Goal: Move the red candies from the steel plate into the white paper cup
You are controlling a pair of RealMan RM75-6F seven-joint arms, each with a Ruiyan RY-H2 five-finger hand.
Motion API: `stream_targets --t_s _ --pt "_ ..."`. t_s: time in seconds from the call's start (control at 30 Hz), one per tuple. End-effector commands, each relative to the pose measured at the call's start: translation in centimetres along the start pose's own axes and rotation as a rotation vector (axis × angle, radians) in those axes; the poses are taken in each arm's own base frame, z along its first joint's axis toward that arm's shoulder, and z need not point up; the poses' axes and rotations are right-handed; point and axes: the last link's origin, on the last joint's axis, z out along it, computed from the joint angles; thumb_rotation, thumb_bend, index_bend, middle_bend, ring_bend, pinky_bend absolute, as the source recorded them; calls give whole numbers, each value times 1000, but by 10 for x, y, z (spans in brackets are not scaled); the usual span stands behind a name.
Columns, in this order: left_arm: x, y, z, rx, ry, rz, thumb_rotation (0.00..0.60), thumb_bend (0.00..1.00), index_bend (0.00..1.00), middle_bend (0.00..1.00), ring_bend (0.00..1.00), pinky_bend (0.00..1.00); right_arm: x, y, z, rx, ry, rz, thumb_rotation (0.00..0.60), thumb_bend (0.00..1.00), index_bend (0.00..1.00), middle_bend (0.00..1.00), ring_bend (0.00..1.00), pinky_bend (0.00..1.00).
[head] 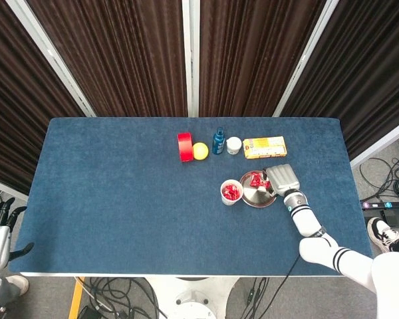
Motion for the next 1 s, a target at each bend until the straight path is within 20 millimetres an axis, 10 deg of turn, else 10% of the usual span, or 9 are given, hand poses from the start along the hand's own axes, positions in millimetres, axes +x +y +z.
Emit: stream_targets --t_s 0.03,0.5,1.0 --pt "0 0 0 -1 -2 2 600 0 259 153 92 127 -1 -4 4 5 -4 -3 600 208 433 980 937 1000" --pt "-2 -3 0 9 -9 0 600 0 259 153 92 127 8 -9 12 -9 18 17 600 327 616 980 939 1000" --pt "1 1 4 -9 2 -2 600 0 259 153 92 127 85 -49 -53 256 233 120 600 327 622 979 937 1000"
